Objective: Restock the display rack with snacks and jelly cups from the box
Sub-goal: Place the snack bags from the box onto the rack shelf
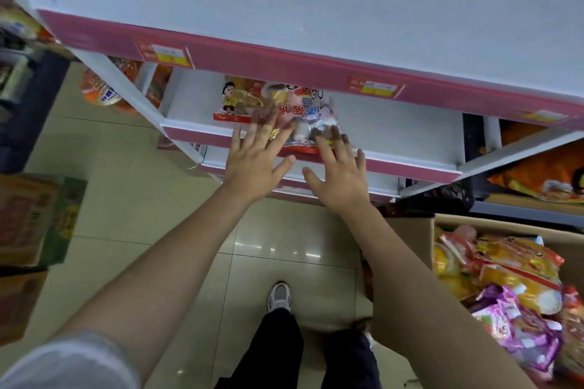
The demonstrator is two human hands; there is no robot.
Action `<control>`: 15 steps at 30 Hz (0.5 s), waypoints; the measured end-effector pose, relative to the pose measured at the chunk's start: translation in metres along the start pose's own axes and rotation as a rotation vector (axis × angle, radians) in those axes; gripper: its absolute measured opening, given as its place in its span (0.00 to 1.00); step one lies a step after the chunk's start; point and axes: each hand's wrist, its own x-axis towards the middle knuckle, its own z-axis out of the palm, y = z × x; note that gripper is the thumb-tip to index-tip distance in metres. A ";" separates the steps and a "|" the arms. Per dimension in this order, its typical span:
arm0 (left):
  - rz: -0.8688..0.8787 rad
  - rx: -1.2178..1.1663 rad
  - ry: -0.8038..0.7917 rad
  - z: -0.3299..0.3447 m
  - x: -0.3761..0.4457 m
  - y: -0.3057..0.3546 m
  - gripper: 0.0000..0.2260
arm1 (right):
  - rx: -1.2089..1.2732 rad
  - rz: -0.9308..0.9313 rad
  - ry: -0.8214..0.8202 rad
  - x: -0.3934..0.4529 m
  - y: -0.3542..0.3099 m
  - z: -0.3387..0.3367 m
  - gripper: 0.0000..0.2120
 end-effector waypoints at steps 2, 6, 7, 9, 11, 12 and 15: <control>0.010 0.032 0.035 0.004 0.006 -0.011 0.30 | -0.020 0.005 -0.037 0.004 -0.004 0.002 0.32; 0.023 0.038 0.052 0.000 0.024 -0.032 0.29 | -0.045 -0.009 -0.058 0.028 -0.014 -0.001 0.32; 0.015 0.034 0.046 -0.003 0.030 -0.037 0.28 | -0.052 -0.014 -0.063 0.036 -0.016 -0.004 0.31; -0.013 0.042 0.023 -0.008 0.039 -0.047 0.28 | -0.067 -0.006 -0.081 0.049 -0.018 -0.008 0.30; -0.038 0.071 -0.019 -0.011 0.046 -0.055 0.28 | -0.081 -0.003 -0.102 0.058 -0.018 -0.011 0.31; -0.041 0.076 -0.031 -0.012 0.047 -0.057 0.28 | -0.087 -0.010 -0.111 0.059 -0.018 -0.012 0.31; -0.036 0.008 -0.040 -0.015 0.037 -0.048 0.29 | -0.056 -0.032 -0.103 0.053 -0.016 -0.013 0.31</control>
